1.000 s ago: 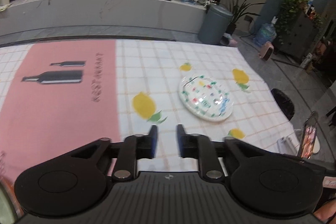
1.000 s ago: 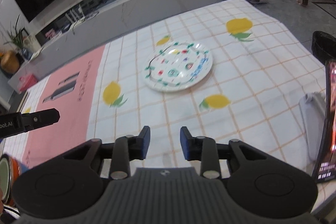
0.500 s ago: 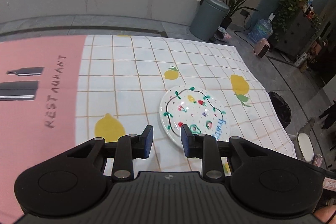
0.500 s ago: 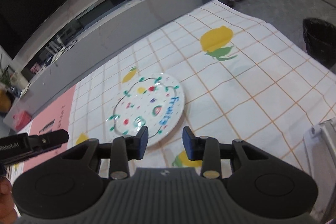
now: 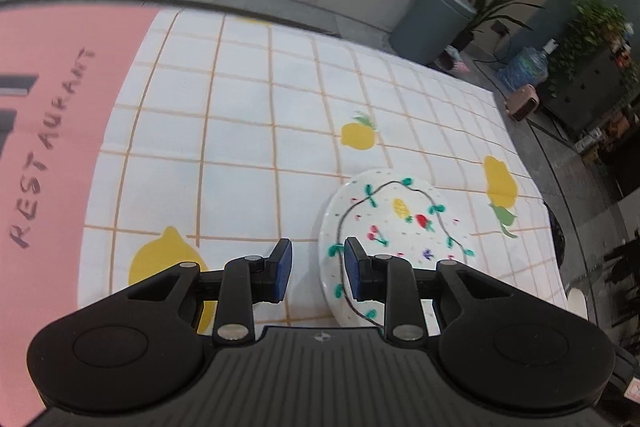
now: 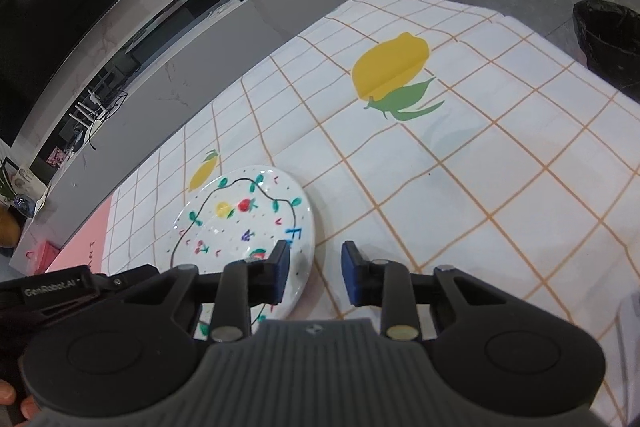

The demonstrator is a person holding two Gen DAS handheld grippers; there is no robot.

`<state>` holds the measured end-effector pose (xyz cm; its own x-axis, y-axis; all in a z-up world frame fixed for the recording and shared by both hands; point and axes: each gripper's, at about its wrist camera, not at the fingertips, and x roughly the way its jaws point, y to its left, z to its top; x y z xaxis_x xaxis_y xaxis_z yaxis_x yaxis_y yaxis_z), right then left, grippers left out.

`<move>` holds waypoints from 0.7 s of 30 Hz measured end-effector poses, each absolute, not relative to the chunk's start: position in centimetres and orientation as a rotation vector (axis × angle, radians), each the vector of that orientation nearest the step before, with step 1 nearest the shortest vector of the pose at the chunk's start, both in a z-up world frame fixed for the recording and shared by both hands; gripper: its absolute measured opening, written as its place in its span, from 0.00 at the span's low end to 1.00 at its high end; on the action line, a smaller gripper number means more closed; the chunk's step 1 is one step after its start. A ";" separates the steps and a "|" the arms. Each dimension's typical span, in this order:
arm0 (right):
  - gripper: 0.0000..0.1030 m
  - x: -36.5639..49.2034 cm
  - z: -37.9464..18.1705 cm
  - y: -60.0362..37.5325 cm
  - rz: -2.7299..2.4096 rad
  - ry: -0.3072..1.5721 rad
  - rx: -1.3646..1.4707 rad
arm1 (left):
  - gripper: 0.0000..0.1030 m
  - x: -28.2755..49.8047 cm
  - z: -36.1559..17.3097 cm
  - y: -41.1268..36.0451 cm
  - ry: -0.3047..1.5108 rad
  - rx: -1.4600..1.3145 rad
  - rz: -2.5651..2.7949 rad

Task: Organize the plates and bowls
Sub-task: 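Move the left tool to the painted white plate and grip its rim, then lift the painted white plate with the left tool toward the bowl stack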

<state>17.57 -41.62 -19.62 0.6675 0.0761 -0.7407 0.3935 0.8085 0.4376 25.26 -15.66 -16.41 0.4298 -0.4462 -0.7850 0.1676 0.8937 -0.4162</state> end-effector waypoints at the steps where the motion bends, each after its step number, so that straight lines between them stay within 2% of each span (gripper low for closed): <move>1: 0.23 17.7 -19.7 -41.7 -0.191 0.828 0.621 | 0.30 25.4 -16.6 -15.5 1.054 -0.305 -0.388; 3: 0.22 17.9 -19.8 -41.9 -0.184 0.826 0.633 | 0.30 25.5 -16.7 -15.4 1.048 -0.327 -0.388; 5: 0.17 18.2 -20.0 -41.9 -0.174 0.828 0.640 | 0.29 25.6 -16.7 -15.5 1.051 -0.335 -0.392; 9: 0.09 18.6 -20.3 -41.8 -0.159 0.832 0.656 | 0.14 25.6 -16.6 -16.1 1.055 -0.313 -0.405; 21: 0.07 18.2 -19.6 -41.6 -0.146 0.856 0.676 | 0.11 24.9 -15.4 -16.2 1.064 -0.273 -0.373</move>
<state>18.17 -41.61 -19.64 0.6595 0.1429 -0.7380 0.3797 0.7840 0.4911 24.90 -16.24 -15.43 0.4330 -0.4244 -0.7952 0.1651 0.9046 -0.3929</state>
